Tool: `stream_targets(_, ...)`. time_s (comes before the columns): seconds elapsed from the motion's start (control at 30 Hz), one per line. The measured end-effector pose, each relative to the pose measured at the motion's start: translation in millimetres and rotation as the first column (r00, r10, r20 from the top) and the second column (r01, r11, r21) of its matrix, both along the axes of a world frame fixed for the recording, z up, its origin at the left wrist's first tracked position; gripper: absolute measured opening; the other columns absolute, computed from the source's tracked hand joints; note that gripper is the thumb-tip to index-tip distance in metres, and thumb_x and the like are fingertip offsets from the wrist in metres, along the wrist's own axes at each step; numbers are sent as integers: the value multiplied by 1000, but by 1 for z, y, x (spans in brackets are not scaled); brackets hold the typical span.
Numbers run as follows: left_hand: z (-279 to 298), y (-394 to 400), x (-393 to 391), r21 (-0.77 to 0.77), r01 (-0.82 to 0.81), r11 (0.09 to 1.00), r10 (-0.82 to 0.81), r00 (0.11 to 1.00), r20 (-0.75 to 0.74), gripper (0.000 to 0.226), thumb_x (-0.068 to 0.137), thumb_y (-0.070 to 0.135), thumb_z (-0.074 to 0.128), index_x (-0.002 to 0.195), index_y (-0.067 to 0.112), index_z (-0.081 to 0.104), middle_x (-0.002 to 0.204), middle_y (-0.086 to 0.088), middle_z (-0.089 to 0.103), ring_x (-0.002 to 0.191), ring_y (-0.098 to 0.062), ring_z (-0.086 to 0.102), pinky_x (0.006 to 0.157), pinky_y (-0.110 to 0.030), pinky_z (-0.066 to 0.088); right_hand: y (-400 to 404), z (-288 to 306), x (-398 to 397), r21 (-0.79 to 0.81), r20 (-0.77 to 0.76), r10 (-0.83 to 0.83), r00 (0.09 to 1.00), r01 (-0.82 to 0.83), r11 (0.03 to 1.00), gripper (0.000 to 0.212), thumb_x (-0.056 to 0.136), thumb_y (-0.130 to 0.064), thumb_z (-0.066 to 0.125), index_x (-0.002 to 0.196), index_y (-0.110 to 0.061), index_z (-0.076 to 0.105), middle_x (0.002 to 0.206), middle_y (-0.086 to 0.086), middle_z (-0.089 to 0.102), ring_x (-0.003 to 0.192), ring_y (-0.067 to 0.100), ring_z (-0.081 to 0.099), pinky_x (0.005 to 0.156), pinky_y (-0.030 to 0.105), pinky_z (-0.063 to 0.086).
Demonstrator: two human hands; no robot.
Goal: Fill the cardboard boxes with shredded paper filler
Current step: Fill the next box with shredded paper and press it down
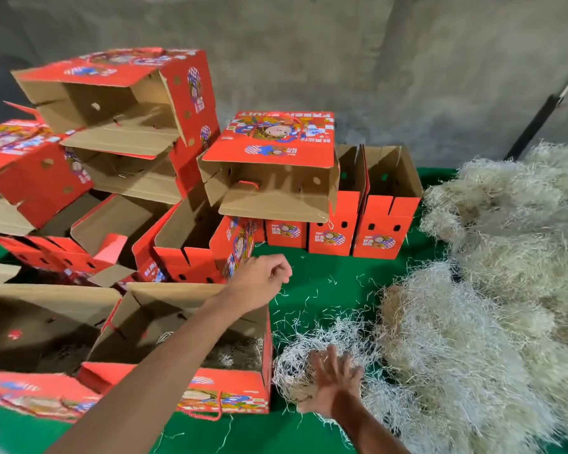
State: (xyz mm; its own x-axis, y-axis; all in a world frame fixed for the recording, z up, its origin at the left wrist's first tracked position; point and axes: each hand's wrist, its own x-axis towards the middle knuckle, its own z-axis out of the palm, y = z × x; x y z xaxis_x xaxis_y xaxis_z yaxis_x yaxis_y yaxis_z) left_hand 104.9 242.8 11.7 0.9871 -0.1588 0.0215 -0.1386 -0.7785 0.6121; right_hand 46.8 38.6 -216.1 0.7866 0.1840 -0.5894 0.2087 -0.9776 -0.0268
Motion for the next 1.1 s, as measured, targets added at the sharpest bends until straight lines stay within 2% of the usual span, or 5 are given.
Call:
stream_targets(0.27,-5,-11,1,-19,-5,1000,5,1000,-22,20,101,12,49,97,24,65,103,12,74,33,-1,37,38,-16,30,-14,13,0,92,116,21,993,-32,995,77,99,-23,53,160,-28,6,165,14,11,148,40,23,119,54,30)
stream_targets(0.4,-5,-18,1,-12,5,1000,-5,1000,3,19,100,13,51,98,25,65,102,13,73,33,-1,38,37,-16,30,-18,33,6,302,168,-88,982,34,953,55,99,-28,60,148,-23,37,132,3,49,105,16,59,89,29,57)
stream_targets(0.73,12,-24,35,-265,-61,962,96,988,120,28,96,19,60,118,35,54,109,20,59,96,6,59,78,-15,50,-33,195,99,745,237,-453,859,138,652,26,92,-26,73,104,-13,54,80,7,67,52,12,57,41,21,47)
stream_targets(0.87,28,-25,67,-426,-292,856,362,927,92,18,95,24,63,110,26,54,103,9,64,83,-3,61,66,-16,47,-42,259,126,945,200,-634,747,22,325,44,83,-59,73,110,-27,62,80,1,71,48,9,52,41,26,43)
stream_targets(1.1,48,0,94,-596,-622,508,697,703,-139,48,89,24,68,130,4,50,131,-19,51,124,-38,50,108,-47,41,-35,283,168,949,249,-739,626,-4,316,54,98,-51,57,133,-11,48,93,-7,62,75,9,61,65,24,46)
